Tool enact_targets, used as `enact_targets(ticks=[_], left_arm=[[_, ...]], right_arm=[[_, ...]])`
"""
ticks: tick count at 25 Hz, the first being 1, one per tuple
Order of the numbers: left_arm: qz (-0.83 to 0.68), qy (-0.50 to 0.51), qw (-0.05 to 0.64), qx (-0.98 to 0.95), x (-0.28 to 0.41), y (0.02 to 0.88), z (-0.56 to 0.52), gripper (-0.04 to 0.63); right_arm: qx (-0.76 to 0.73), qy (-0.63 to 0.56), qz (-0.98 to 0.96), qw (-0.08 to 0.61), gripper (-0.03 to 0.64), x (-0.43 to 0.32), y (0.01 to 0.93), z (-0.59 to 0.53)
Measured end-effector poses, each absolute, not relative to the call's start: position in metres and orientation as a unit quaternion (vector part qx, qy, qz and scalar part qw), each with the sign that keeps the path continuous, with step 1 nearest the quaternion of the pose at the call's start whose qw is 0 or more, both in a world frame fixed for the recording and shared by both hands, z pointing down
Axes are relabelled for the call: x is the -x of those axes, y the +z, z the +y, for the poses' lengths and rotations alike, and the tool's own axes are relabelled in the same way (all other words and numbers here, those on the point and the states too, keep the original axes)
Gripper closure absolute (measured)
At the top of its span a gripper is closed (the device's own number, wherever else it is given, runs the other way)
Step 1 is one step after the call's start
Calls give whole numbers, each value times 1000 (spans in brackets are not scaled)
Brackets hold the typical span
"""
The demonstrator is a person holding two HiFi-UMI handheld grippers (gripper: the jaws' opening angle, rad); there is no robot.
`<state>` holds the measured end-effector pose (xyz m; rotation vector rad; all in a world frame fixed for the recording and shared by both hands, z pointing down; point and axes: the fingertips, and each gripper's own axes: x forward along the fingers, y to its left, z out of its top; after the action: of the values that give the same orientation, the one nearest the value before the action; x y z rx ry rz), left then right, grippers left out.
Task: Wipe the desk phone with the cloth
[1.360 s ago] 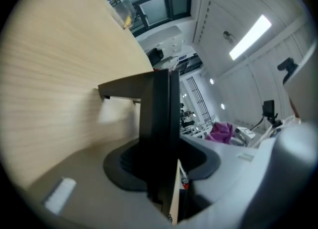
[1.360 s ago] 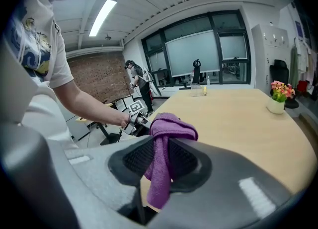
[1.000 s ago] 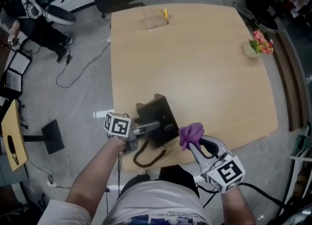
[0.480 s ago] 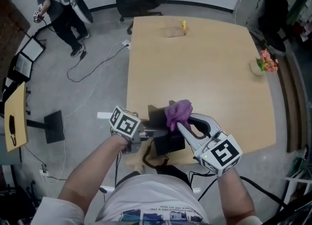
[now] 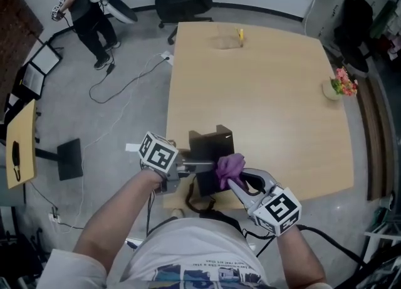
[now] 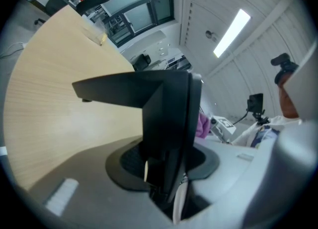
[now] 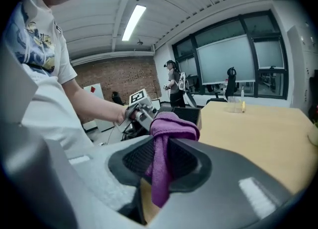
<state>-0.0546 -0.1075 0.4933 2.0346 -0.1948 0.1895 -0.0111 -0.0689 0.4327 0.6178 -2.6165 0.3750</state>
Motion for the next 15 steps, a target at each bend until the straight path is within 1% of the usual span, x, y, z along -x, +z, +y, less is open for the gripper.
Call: enact_targets(ticks=[5,7,15], left_arm=[[-79,77,513,-851,57,488,-108,417],[-76,82,510,-853,56,487,-108,417],[-62,90,506,-856,56,482,-101,417]], right_arm=[[-185,142,-938,258,526,5,455,-35],[-180,134,-939,259,526,5,449,-36],[-228,49,-955,182,526,23,364,-103]])
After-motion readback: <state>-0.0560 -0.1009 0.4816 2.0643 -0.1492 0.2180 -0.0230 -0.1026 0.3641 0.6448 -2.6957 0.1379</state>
